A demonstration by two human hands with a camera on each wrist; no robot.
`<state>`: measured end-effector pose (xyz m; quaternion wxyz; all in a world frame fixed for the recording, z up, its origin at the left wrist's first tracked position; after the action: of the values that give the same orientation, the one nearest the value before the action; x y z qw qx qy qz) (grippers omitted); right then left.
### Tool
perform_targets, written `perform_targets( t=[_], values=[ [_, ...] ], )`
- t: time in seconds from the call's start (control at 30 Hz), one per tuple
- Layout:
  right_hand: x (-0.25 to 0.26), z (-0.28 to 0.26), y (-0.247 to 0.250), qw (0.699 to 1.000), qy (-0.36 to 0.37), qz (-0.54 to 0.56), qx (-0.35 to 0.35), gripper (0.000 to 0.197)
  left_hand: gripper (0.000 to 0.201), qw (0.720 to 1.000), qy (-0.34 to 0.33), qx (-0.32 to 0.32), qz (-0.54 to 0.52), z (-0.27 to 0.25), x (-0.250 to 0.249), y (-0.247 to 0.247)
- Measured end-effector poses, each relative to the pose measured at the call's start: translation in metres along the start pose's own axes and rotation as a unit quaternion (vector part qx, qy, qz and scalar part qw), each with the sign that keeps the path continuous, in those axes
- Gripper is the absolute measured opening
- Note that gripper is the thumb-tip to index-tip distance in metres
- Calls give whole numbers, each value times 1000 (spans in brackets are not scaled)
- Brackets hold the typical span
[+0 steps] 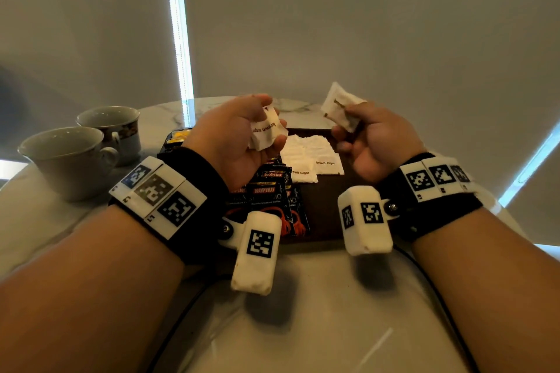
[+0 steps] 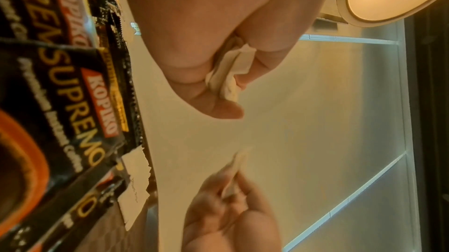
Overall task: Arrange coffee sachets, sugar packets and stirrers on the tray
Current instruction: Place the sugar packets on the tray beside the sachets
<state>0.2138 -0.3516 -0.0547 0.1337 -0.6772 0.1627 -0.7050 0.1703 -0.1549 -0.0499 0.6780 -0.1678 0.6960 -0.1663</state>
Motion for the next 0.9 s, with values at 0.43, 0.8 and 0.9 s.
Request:
perform_targets(
  t=[0.43, 0.8, 0.9],
  values=[
    [-41, 14, 54, 966, -197, -150, -80, 10, 21, 1000, 7, -15, -24, -1, -1, 2],
    [-45, 19, 62, 933, -210, -277, -90, 9, 23, 999, 5, -17, -32, 0, -1, 2],
    [-46, 18, 64, 923, -225, -301, -88, 10, 20, 999, 4, -15, -37, 0, 0, 2]
  ],
)
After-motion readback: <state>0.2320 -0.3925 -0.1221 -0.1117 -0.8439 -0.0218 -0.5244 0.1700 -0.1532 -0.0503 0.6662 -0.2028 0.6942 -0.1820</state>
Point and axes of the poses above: each hand's wrist, its own z-axis towards the middle knuckle, its own y-axis out of the back of the hand, x = y × z, the point moved 8 cm from there along z, towards the middle knuckle, and after that the axes turned 3 degrees about z, right-handed, at the moved point
